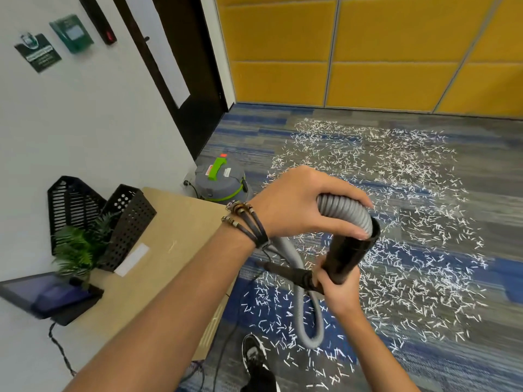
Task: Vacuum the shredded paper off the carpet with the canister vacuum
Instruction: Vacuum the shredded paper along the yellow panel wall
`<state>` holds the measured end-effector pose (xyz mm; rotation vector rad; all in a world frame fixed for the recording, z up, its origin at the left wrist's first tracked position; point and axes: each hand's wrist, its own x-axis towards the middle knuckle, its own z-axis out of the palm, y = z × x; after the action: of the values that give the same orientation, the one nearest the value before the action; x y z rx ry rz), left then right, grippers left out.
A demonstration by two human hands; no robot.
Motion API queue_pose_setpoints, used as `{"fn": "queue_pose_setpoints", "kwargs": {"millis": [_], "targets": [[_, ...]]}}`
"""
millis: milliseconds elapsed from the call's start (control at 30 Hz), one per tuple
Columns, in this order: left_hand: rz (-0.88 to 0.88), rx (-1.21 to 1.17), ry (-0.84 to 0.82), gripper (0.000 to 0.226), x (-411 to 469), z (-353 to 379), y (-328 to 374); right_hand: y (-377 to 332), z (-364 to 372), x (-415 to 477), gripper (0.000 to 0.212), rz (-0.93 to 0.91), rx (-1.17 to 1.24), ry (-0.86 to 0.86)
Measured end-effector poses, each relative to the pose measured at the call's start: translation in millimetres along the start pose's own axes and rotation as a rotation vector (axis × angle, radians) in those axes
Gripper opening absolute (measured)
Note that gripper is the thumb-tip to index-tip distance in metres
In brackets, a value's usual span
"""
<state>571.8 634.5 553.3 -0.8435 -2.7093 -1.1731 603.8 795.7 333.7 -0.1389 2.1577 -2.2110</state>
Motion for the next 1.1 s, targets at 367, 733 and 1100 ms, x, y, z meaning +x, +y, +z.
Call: {"fn": "queue_pose_setpoints", "kwargs": {"millis": [367,733,1100], "targets": [[-0.039,0.039,0.156,0.038,-7,-28,4,-26,20,24,0.035,-0.071,-0.029,-0.055],[-0.068,-0.078,0.010,0.040,-16,-2,26,-12,-14,-25,0.031,-0.039,-0.054,-0.047],[-0.054,0.035,0.060,0.037,-9,19,62,-29,-30,-47,0.032,-0.075,0.070,-0.076]]}}
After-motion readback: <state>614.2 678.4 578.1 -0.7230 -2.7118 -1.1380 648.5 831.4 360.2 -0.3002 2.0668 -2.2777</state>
